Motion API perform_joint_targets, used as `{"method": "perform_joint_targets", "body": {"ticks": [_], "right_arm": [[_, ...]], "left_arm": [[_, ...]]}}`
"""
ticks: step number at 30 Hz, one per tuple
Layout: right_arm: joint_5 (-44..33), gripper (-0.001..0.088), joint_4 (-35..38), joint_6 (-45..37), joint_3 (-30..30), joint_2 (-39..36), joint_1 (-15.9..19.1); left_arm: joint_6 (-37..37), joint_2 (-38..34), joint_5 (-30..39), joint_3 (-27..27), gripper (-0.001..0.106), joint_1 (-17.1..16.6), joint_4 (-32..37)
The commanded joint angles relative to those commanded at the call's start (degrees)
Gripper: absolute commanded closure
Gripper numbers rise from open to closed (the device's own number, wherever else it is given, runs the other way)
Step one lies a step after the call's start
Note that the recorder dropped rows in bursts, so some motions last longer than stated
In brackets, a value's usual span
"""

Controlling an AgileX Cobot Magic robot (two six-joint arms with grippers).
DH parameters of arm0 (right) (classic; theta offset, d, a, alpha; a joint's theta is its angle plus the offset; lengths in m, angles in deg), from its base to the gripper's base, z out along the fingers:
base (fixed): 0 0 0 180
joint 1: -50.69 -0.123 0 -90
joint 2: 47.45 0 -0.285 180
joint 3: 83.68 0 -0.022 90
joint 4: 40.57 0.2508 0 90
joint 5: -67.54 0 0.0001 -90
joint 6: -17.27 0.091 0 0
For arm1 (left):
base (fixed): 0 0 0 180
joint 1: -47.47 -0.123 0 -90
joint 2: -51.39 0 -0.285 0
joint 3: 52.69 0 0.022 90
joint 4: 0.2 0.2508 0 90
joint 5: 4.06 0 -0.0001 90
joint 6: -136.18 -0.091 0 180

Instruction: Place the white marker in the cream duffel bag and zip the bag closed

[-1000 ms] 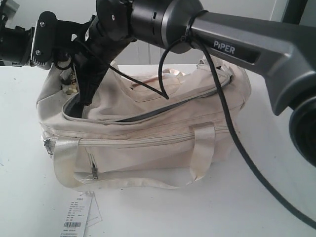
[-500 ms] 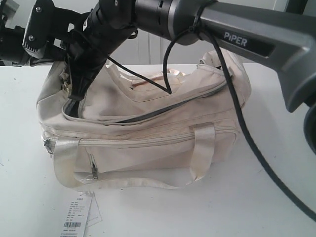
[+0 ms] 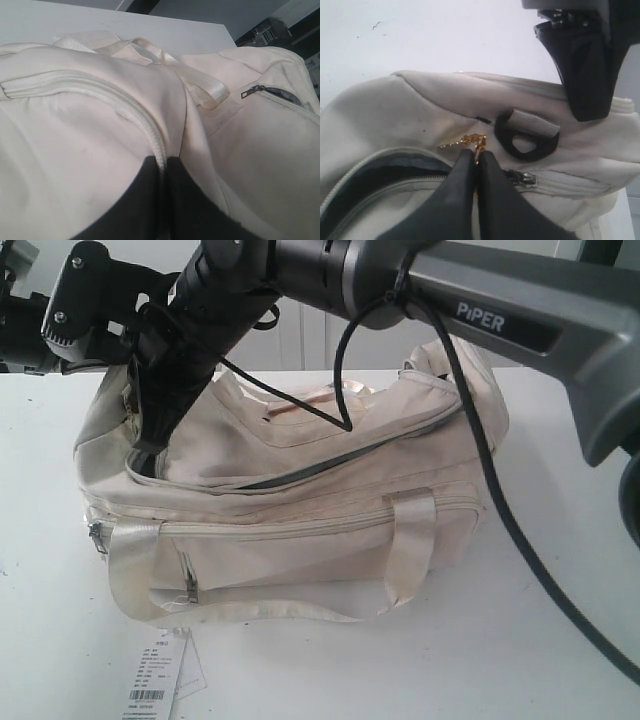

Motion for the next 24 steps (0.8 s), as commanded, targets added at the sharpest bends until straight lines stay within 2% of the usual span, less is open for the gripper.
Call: {"method": "perform_joint_targets", "body": {"ticks": [24], "right_arm": [[-2.1,0.0868,2.5,-0.1,0.0,2.7,-0.6]], "left_arm": [[0.0,0.0,-0.8,0.0,0.105,0.0,0.0]]}}
